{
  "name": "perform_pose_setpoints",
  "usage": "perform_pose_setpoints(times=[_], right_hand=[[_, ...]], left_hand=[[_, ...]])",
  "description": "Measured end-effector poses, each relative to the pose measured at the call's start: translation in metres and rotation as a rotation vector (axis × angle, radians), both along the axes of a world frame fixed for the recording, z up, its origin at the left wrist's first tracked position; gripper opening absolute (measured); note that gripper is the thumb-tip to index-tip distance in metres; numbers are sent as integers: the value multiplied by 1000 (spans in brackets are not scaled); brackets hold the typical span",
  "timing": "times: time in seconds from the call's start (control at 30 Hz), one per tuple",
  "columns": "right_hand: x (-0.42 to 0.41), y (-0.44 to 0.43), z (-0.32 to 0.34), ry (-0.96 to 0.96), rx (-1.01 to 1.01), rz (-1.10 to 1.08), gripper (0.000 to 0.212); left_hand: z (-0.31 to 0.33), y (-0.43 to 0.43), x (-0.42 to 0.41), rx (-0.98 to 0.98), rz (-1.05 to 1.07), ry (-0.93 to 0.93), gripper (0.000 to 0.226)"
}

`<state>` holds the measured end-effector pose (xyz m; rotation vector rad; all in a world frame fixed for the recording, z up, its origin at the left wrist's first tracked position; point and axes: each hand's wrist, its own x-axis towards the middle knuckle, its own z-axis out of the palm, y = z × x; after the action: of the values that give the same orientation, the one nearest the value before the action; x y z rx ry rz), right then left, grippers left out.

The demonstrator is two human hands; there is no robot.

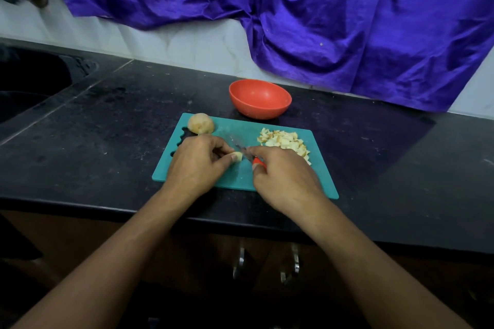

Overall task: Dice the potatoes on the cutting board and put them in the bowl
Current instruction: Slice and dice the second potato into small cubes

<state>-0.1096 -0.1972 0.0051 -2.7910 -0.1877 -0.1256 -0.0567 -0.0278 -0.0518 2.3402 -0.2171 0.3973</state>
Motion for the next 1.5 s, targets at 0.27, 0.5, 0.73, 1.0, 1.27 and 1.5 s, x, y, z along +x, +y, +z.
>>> perform_pose_setpoints(times=[0.27,0.5,0.73,1.0,1.27,1.5], right_hand=[[13,15,9,54,-79,0,36],[-14,15,-24,-78,-203,79,60],[-13,-12,-22,7,-6,19,46],[-2,-15,1,0,115,-35,41],[-4,3,17,32,-68,0,41],[-1,26,14,45,-189,14,38]], left_hand=[[1,1,0,11,-7,-7,11],[-1,2,1,0,-2,-22,9],[-3,4,0,16,3,-38,14],[-3,4,-5,22,-8,-43,13],[-4,3,-5,-11,3,-44,11],[-2,4,-6,-14,-5,-54,5]])
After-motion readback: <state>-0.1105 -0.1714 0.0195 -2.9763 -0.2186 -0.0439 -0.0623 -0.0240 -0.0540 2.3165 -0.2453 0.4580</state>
